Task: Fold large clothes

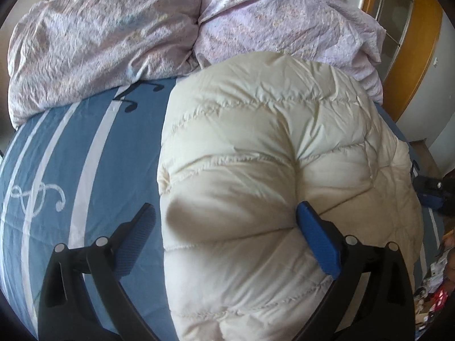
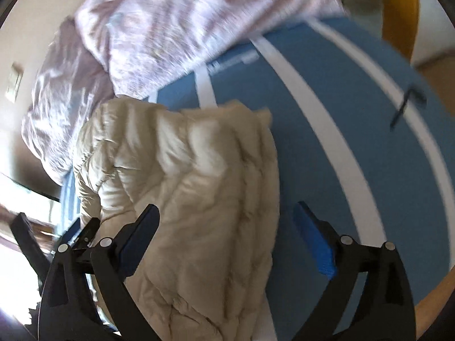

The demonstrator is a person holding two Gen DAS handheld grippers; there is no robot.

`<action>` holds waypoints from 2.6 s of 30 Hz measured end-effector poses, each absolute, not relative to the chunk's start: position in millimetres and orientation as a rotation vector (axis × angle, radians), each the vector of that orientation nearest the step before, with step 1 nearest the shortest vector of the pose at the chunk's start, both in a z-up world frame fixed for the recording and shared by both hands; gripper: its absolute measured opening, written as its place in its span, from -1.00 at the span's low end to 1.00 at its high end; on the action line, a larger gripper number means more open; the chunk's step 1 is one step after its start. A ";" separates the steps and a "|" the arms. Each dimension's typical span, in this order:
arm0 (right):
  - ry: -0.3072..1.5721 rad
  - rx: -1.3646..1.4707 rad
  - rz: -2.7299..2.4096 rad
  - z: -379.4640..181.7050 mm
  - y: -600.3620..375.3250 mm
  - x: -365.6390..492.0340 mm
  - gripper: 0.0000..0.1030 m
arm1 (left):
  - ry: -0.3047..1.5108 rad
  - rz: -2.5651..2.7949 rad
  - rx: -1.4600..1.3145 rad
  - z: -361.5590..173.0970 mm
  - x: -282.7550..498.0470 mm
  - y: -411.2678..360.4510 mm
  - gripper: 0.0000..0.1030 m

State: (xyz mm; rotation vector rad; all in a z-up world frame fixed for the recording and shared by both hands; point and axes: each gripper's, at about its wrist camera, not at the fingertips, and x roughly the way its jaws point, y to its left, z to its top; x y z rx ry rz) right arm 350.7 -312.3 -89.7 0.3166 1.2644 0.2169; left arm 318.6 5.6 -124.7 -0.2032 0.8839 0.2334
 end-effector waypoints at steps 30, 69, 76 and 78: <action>1.433 0.453 0.362 -140.2 -275.0 368.1 0.83 | 0.929 0.235 -0.240 -132.2 317.3 5.0 0.91; 1.398 0.357 0.401 -138.2 -257.1 384.0 -0.44 | 1.092 0.010 -0.807 -161.1 321.9 75.0 0.80; 1.403 0.376 0.395 -142.9 -260.7 386.0 -0.43 | 1.077 0.005 -0.898 -176.9 328.7 66.1 0.80; 1.403 0.381 0.395 -143.3 -262.4 386.3 -0.43 | 1.070 0.005 -0.915 -179.4 330.3 63.9 0.67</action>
